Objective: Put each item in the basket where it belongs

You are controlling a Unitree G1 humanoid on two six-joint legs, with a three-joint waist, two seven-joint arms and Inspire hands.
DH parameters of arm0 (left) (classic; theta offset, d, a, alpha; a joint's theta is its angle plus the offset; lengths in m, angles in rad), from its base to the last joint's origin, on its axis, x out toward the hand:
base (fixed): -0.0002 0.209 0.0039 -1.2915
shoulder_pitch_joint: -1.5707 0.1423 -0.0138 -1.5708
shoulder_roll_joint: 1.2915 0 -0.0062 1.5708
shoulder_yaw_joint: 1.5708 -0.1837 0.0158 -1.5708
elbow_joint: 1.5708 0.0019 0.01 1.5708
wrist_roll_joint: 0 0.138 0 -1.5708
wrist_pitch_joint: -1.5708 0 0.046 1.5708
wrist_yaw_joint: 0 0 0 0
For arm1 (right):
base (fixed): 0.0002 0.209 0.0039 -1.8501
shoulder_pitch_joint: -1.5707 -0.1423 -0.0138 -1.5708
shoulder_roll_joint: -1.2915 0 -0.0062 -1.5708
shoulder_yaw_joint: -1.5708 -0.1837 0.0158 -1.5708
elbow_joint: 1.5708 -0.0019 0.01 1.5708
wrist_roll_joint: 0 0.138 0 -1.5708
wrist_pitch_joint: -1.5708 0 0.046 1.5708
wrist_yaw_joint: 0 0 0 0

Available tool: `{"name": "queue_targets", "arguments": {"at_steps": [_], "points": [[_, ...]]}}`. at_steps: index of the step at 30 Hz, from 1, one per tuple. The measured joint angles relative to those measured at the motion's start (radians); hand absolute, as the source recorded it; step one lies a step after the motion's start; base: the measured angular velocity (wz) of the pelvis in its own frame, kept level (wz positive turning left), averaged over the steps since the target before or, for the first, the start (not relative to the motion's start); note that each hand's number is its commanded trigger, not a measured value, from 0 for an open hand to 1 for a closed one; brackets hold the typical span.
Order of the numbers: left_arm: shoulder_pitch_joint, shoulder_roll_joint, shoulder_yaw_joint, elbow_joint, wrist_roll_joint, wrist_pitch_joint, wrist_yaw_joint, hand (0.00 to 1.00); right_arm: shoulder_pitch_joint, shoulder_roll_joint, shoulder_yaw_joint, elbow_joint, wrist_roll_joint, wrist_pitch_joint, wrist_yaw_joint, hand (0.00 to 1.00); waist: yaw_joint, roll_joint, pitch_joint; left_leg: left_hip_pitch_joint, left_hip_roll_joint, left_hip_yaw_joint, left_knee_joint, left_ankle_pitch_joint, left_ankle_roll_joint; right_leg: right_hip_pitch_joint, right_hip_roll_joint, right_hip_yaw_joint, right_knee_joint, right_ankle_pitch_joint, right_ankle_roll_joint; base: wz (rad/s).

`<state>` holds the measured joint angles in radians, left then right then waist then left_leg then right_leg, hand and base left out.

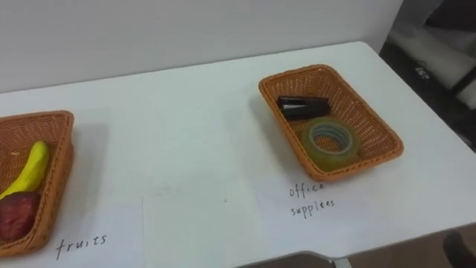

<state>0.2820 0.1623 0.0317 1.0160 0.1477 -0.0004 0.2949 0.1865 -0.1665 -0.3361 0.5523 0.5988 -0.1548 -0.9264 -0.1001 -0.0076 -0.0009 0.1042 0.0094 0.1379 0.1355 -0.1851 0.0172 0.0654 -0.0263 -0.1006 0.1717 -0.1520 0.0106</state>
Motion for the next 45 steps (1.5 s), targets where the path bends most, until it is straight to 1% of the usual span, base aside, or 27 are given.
{"name": "queue_targets", "arguments": {"at_steps": [2,4,6,7,11,14,16,17,18,19,20,22,23,25,26,28,32,34,36,37,41,43,45], "points": [[0.009,0.0,0.001,0.0,0.0,0.0,0.0,0.0,0.005,0.008,0.002,0.026,0.001,0.0,-0.02,0.0,0.001,0.004,0.0015,0.007,0.0,-0.001,0.0,-0.002,0.0,0.001,0.0,-0.002,-0.001,-0.002,0.001,0.0],[0.024,0.0,0.002,0.0,0.0,0.0,0.0,0.0,0.035,0.02,0.004,0.028,-0.003,-0.01,-0.025,0.0,0.001,0.008,0.0004,0.012,-0.001,-0.005,0.0,-0.006,0.0,0.002,-0.001,-0.006,-0.001,-0.011,0.002,0.0],[0.028,0.0,0.002,0.0,0.0,0.0,-0.001,0.0,0.041,0.02,0.012,0.047,-0.006,-0.016,-0.029,0.0,0.0,0.011,0.0012,0.011,-0.001,-0.005,0.0,-0.006,0.0,0.002,-0.001,-0.007,-0.002,-0.012,0.002,0.0],[0.028,0.0,0.002,0.0,0.0,0.0,-0.002,0.0,0.041,0.02,0.018,0.076,-0.015,-0.025,-0.029,0.0,-0.001,0.012,0.0001,0.011,-0.001,-0.006,-0.001,-0.007,-0.001,0.004,-0.001,-0.009,-0.001,-0.011,0.002,0.0],[0.025,-0.003,0.003,-0.002,0.0,0.0,-0.013,0.0,0.041,0.021,0.06,0.155,-0.016,-0.027,-0.01,0.0,0.006,0.011,-0.0005,0.013,-0.001,-0.003,-0.003,-0.008,-0.001,0.006,0.0,-0.007,0.0,-0.011,0.002,0.0],[0.012,-0.008,0.003,-0.001,-0.002,-0.003,-0.021,0.0,0.041,0.023,0.109,0.233,-0.015,-0.026,0.044,0.0,0.019,0.008,0.0,0.014,-0.001,-0.002,-0.003,-0.008,-0.002,0.012,-0.001,-0.006,-0.001,-0.012,0.002,0.0],[0.001,-0.01,0.003,0.014,-0.007,-0.008,-0.023,0.0,0.035,0.022,0.162,0.304,-0.016,-0.024,0.107,0.0,0.026,0.004,0.001,0.014,-0.001,-0.003,-0.003,-0.009,-0.002,0.014,-0.001,-0.008,-0.003,-0.013,0.002,0.0],[0.001,-0.011,0.003,0.019,-0.006,-0.008,-0.023,0.0,0.035,0.023,0.175,0.316,-0.016,-0.019,0.127,0.0,0.028,0.004,0.0012,0.016,0.0,-0.003,-0.003,-0.01,-0.003,0.015,0.0,-0.008,-0.002,-0.014,0.001,0.0],[0.002,-0.016,0.003,0.032,-0.006,-0.007,-0.023,0.0,0.037,0.023,0.204,0.347,-0.018,-0.017,0.173,0.0,0.03,0.003,0.0018,0.019,0.0,-0.003,-0.003,-0.013,-0.003,0.018,0.0,-0.008,-0.002,-0.016,0.002,0.0],[0.006,-0.02,0.003,0.043,-0.006,-0.006,-0.024,0.0,0.039,0.023,0.229,0.377,-0.018,-0.009,0.221,0.0,0.035,0.003,0.0024,0.024,0.0,-0.004,-0.003,-0.016,-0.003,0.018,0.0,-0.008,-0.002,-0.02,0.003,0.0],[0.007,-0.021,0.003,0.047,-0.006,-0.005,-0.025,0.0,0.04,0.024,0.238,0.387,-0.018,0.0,0.245,0.0,0.039,0.003,0.0024,0.027,0.0,-0.004,-0.003,-0.018,-0.003,0.02,0.0,-0.008,-0.001,-0.021,0.002,0.0],[0.005,-0.028,0.005,0.049,-0.005,-0.004,-0.034,0.0,0.039,0.028,0.259,0.421,-0.02,0.025,0.331,0.0,0.055,0.004,0.0028,0.028,0.0,-0.008,-0.002,-0.02,-0.002,0.021,-0.001,-0.008,-0.002,-0.022,0.002,0.0],[0.005,-0.029,0.005,0.052,-0.004,-0.004,-0.038,0.0,0.039,0.028,0.266,0.427,-0.024,0.026,0.35,0.0,0.056,0.003,0.0024,0.027,0.0,-0.008,-0.002,-0.02,-0.002,0.021,-0.001,-0.009,-0.003,-0.022,0.002,0.04],[0.004,-0.031,0.007,0.065,0.014,-0.003,-0.047,0.0,0.03,0.032,0.296,0.469,-0.116,0.027,0.426,0.0,0.067,0.002,0.0027,0.027,-0.001,-0.014,-0.002,-0.02,-0.002,0.023,-0.001,-0.012,-0.002,-0.022,0.003,0.05],[0.003,-0.031,0.007,0.065,0.02,-0.003,-0.049,0.0,0.028,0.032,0.307,0.482,-0.147,0.028,0.444,0.0,0.072,0.001,0.0029,0.027,-0.001,-0.014,-0.002,-0.02,-0.002,0.024,-0.001,-0.012,-0.002,-0.022,0.003,0.04],[0.007,-0.035,0.004,0.067,0.021,-0.001,-0.049,0.0,0.016,0.035,0.341,0.524,-0.236,0.046,0.514,0.0,0.082,-0.002,0.0046,0.027,-0.001,-0.019,-0.001,-0.02,-0.002,0.026,-0.001,-0.014,-0.003,-0.022,0.002,0.06],[0.005,-0.039,-0.003,0.072,0.02,0.0,-0.051,0.0,-0.003,0.045,0.392,0.549,-0.317,0.061,0.606,0.0,0.084,-0.004,0.0059,0.027,-0.002,-0.025,0.0,-0.02,-0.002,0.032,-0.002,-0.022,-0.008,-0.022,0.003,0.05],[-0.007,-0.04,-0.006,0.072,0.02,0.0,-0.052,0.0,-0.006,0.046,0.405,0.551,-0.376,0.066,0.651,0.0,0.087,-0.003,0.0056,0.025,-0.004,-0.037,0.0,-0.02,-0.002,0.04,-0.005,-0.038,-0.02,-0.022,0.003,0.14],[-0.013,-0.04,-0.006,0.072,0.019,0.0,-0.053,0.0,-0.021,0.045,0.425,0.574,-0.41,0.068,0.662,0.0,0.093,-0.002,0.0056,0.024,-0.004,-0.042,0.0,-0.02,-0.002,0.04,-0.005,-0.041,-0.021,-0.022,0.003,0.07],[-0.017,-0.04,-0.01,0.071,0.02,0.0,-0.058,0.0,-0.022,0.045,0.435,0.575,-0.425,0.069,0.669,0.0,0.103,-0.001,0.0056,0.022,-0.004,-0.044,0.0,-0.02,-0.002,0.04,-0.004,-0.042,-0.021,-0.022,0.003,0.06],[-0.02,-0.04,-0.017,0.071,0.022,0.0,-0.073,0.0,-0.027,0.045,0.475,0.572,-0.501,0.07,0.694,0.0,0.12,-0.002,0.0052,0.014,-0.006,-0.058,0.002,-0.02,-0.002,0.042,-0.005,-0.052,-0.022,-0.022,0.003,0.1],[-0.018,-0.041,-0.018,0.071,0.023,0.005,-0.073,0.0,-0.038,0.043,0.493,0.568,-0.566,0.071,0.702,0.0,0.136,-0.001,0.0051,0.008,-0.006,-0.06,0.008,-0.02,-0.002,0.045,-0.006,-0.059,-0.022,-0.022,0.003,0.07],[-0.014,-0.041,-0.02,0.072,0.036,0.017,-0.073,0.0,-0.053,0.042,0.508,0.569,-0.613,0.072,0.721,0.0,0.139,0.001,0.0048,0.007,-0.006,-0.065,0.011,-0.021,-0.003,0.049,-0.007,-0.069,-0.023,-0.022,0.003,0.12]]}}
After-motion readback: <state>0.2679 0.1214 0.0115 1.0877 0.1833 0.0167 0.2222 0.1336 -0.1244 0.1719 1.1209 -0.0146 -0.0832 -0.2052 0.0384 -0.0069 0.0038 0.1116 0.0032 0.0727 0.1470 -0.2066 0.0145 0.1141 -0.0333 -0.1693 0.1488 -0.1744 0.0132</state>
